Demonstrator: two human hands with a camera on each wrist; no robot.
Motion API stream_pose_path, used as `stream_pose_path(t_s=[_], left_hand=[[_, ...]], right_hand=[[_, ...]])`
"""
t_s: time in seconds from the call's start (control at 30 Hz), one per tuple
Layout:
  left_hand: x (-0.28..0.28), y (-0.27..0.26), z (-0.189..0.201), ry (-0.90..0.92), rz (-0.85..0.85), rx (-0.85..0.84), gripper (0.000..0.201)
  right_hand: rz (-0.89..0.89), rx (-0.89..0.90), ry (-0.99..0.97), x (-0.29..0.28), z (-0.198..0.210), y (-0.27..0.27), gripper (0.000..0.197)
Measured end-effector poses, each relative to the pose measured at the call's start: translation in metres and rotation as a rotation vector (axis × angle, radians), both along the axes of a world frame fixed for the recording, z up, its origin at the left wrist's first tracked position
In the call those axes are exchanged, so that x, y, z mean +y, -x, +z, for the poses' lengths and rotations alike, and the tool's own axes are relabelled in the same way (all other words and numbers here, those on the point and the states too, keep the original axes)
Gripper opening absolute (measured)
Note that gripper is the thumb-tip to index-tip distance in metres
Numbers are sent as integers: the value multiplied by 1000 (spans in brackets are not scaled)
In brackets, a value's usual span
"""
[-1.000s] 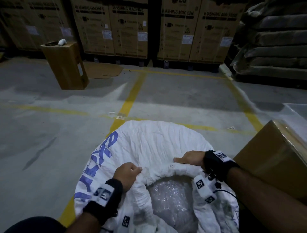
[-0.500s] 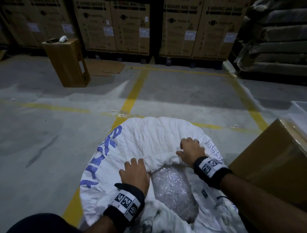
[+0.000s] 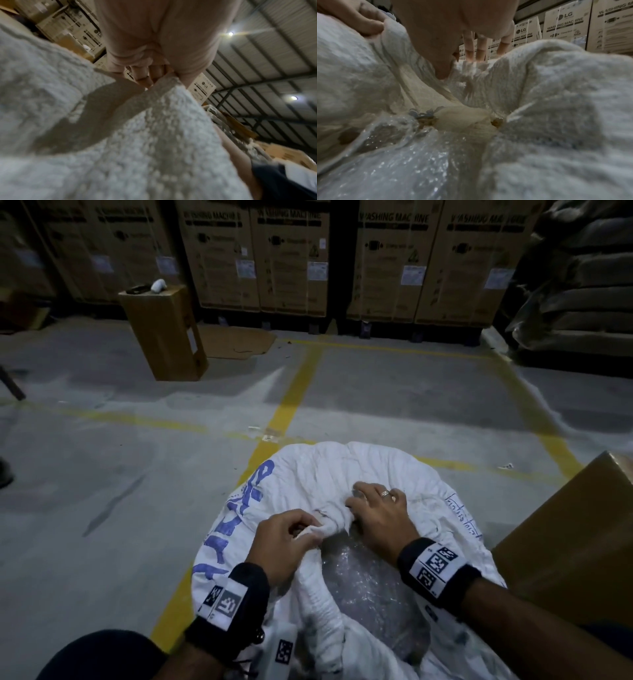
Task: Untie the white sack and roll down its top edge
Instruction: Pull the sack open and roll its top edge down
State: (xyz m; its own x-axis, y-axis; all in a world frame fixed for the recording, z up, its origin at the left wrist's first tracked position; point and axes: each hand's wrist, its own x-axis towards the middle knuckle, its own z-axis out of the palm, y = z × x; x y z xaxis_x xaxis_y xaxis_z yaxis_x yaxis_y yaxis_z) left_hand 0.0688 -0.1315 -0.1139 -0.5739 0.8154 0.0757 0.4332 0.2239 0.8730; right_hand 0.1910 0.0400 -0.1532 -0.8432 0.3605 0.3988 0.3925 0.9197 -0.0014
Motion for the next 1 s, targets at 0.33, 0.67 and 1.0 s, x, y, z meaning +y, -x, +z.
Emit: stream_pose_path(t_s=[0.33, 0.67, 1.0], left_hand=[[-18, -31, -18, 636, 267, 293, 81], [-4, -66, -57, 490, 248, 78, 113], [18, -58, -49, 696, 341, 208, 74]], right_hand=[[-208, -147, 125, 18, 11, 1, 38], [-241, -231, 135, 26, 28, -7, 28], [-221, -180, 133, 27, 39, -7, 26]])
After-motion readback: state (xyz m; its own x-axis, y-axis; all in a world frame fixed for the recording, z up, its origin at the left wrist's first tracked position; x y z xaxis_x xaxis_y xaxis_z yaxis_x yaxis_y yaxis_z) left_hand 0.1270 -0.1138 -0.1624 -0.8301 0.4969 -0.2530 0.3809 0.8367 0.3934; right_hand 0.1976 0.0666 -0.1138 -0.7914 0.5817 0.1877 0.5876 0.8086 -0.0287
